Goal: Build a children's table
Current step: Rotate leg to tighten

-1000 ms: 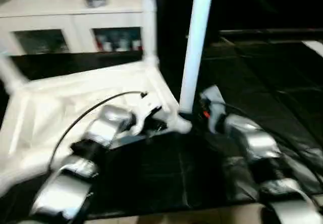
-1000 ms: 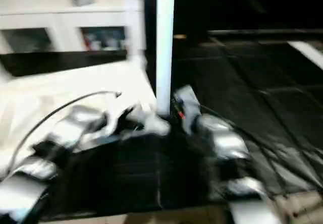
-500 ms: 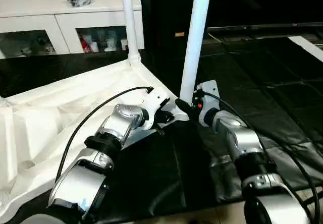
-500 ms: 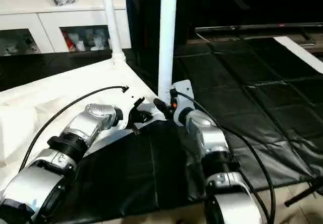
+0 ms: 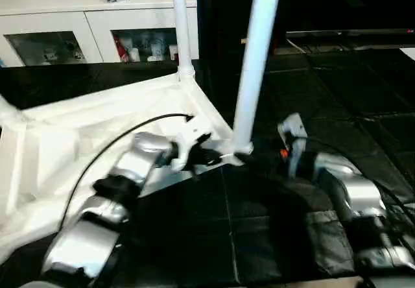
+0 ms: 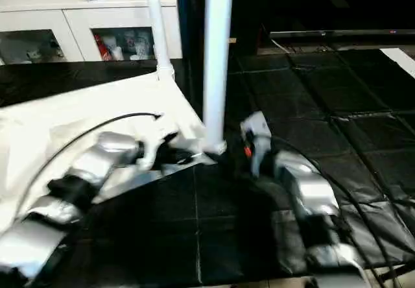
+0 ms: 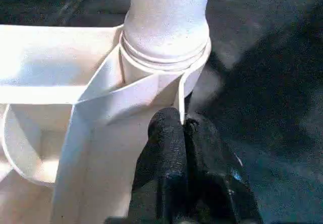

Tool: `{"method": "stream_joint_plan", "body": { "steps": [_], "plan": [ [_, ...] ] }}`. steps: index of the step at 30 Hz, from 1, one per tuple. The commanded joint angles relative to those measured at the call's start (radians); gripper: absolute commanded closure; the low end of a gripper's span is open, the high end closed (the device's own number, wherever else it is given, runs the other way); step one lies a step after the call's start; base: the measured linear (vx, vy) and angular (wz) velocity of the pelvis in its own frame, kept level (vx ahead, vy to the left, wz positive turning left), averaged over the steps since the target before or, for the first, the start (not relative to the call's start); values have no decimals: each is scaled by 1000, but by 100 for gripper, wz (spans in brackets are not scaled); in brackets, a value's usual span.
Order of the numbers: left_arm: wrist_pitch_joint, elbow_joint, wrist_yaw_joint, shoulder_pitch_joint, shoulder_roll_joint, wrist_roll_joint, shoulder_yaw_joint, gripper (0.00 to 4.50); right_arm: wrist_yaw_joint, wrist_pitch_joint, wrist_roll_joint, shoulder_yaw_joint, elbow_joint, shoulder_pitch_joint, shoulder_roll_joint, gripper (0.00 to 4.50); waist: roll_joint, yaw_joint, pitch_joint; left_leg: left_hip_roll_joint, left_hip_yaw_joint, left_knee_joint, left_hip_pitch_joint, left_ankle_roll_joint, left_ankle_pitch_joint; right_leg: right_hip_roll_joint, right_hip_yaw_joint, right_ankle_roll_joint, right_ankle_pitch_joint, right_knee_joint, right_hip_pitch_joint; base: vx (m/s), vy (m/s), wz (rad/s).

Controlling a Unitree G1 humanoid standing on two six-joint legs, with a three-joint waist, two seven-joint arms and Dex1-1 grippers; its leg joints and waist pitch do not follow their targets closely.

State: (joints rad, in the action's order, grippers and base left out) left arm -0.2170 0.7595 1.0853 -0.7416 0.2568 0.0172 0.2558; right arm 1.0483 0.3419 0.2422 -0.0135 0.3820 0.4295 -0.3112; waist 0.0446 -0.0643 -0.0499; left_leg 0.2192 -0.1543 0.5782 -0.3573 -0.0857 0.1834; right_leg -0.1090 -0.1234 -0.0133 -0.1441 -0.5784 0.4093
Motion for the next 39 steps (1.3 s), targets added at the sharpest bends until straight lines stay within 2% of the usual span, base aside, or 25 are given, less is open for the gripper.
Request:
{"method": "stream_joint_plan", "body": {
  "steps": [1,3,7,9,12,13,14,18,19,20,26,30,35,37,39],
  "plan": [
    [23,-51,90,23,24,2,33,450,70,20,27,-34,-63,-19,-28,7,-12,-12,72,3,-17,-56,-8,91,165,-35,43,-222,-236,58,-73,0,0,0],
    [32,-70,112,37,40,-1,39,450,92,24,31,-36,-83,-35,-53,7,-11,-17,70,7,-18,-60,-3,81,179,-35,45,-214,-265,62,-69,0,0,0],
    [44,-86,82,55,49,5,37,450,87,3,11,-41,-90,-51,-76,7,-12,-27,68,6,-24,-63,6,49,222,-34,48,-191,-335,68,-60,0,0,0],
    [34,-90,63,63,50,9,33,450,86,1,6,-49,-99,-58,-81,7,-14,-27,68,6,-26,-64,9,42,233,-33,50,-186,-335,68,-58,0,0,0],
    [19,-105,78,75,56,0,31,450,92,4,6,-59,-114,-68,-85,7,-17,-26,68,3,-26,-65,2,45,223,-31,52,-171,-343,67,-62,0,0,0],
    [16,-109,84,79,58,-5,29,450,94,6,9,-63,-120,-71,-88,7,-16,-26,70,4,-26,-64,4,45,215,-31,53,-173,-331,65,-61,0,0,0],
    [16,-111,87,82,59,-7,27,450,96,7,10,-67,-125,-74,-90,7,-21,-24,69,4,-26,-65,1,47,209,-31,54,-175,-323,64,-63,0,0,0],
    [34,-93,77,84,62,-6,23,450,106,0,10,-79,-133,-82,-99,7,-19,-26,70,2,-28,-61,1,55,192,-31,55,-179,-315,64,-62,0,0,0],
    [38,-85,70,82,61,-9,19,407,107,-2,10,-79,-133,-83,-101,0,-16,-26,70,2,-28,-62,0,55,190,-31,55,-181,-312,63,-62,0,0,0],
    [45,-81,64,81,61,-8,17,397,108,-3,11,-78,-134,-84,-103,0,-17,-26,70,2,-28,-61,0,55,189,-31,55,-180,-311,64,-62,0,0,0],
    [54,-74,64,77,57,-21,4,397,106,-2,20,-81,-145,-91,-116,0,-19,-28,70,2,-28,-61,0,56,188,-31,55,-175,-316,64,-63,0,0,0],
    [30,-71,82,70,65,-13,23,397,111,-6,20,-87,-147,-93,-122,0,-19,-27,70,1,-28,-60,0,57,188,-30,56,-177,-315,64,-62,0,0,0],
    [42,-48,48,58,57,-5,21,397,110,-13,18,-92,-148,-92,-122,0,-21,-28,71,1,-28,-59,0,60,180,-30,56,-177,-309,63,-63,0,0,0],
    [44,-39,36,52,52,-4,19,370,112,-16,16,-96,-148,-93,-123,0,-22,-28,71,0,-28,-59,-1,61,179,-30,55,-175,-315,63,-64,0,0,0],
    [51,-35,25,49,50,2,20,363,114,-17,16,-97,-148,-93,-124,0,-22,-28,70,0,-28,-59,-1,61,183,-30,55,-171,-327,65,-63,0,0,0]
  ]
}}
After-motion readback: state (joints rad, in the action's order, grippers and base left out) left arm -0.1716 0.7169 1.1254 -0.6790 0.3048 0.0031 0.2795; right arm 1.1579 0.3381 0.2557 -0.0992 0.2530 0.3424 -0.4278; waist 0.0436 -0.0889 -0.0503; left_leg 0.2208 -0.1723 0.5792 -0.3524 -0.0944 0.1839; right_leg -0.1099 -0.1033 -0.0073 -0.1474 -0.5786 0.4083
